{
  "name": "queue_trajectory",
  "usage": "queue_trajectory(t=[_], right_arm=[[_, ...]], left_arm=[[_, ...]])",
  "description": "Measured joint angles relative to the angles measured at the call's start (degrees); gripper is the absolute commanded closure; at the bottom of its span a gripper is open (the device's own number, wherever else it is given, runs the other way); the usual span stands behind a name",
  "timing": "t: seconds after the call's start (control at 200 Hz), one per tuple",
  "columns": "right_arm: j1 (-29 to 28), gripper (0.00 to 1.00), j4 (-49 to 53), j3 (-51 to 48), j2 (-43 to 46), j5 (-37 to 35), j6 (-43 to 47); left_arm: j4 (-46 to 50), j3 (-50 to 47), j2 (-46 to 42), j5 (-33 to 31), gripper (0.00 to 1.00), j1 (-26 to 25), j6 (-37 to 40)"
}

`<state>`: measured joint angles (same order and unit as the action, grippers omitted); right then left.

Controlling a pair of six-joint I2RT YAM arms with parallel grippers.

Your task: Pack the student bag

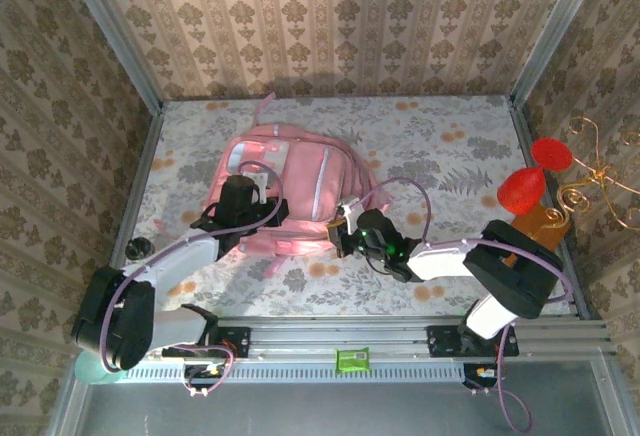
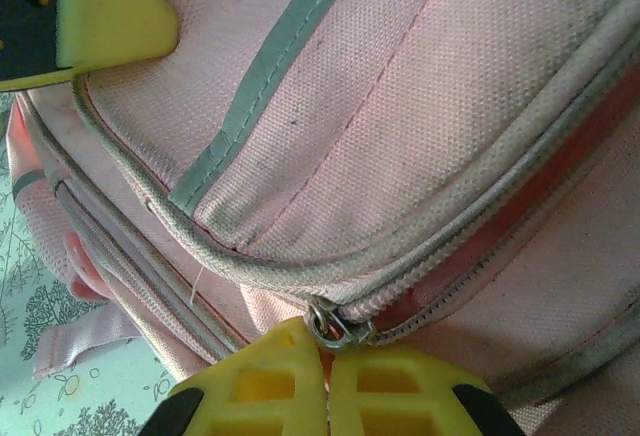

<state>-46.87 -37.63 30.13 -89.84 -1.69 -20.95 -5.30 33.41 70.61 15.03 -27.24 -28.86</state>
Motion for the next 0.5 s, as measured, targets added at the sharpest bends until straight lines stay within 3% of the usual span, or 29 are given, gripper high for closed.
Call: queue_trajectory(t=[0.22, 0.5], right_arm=[[0.55, 1.0, 9.77, 1.38, 5.62, -2.95, -0.68], [7.41, 1.0, 20.46, 4.72, 5.9, -4.79, -1.88]], left_arm=[[1.51, 0.24, -1.03, 0.17, 1.0, 0.57, 2.03], [5.53, 0.98, -1.36, -2.58, 1.0, 2.19, 7.72]])
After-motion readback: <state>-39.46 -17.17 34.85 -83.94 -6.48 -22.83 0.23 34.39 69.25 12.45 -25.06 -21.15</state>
